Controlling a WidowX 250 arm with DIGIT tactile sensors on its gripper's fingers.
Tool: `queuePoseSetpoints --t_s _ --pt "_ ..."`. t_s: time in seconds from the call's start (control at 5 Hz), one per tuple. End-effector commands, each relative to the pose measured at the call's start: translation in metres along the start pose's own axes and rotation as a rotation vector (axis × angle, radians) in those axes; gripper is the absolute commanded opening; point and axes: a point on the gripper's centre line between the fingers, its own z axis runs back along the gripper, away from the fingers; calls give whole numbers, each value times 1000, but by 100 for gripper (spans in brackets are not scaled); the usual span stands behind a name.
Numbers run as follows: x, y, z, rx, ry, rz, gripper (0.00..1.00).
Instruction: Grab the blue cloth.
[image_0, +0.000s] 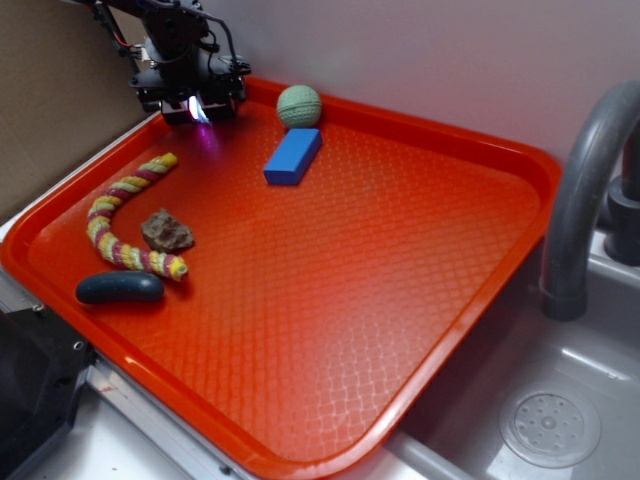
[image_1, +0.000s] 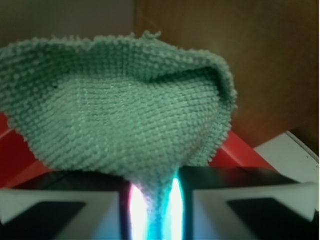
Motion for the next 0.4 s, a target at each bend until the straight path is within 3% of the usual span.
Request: queuePoseSetpoints --t_s 0.0,0.2 --pt "-47 35 75 -56 176 59 0" --pt "-75 55 148 -139 301 -80 0"
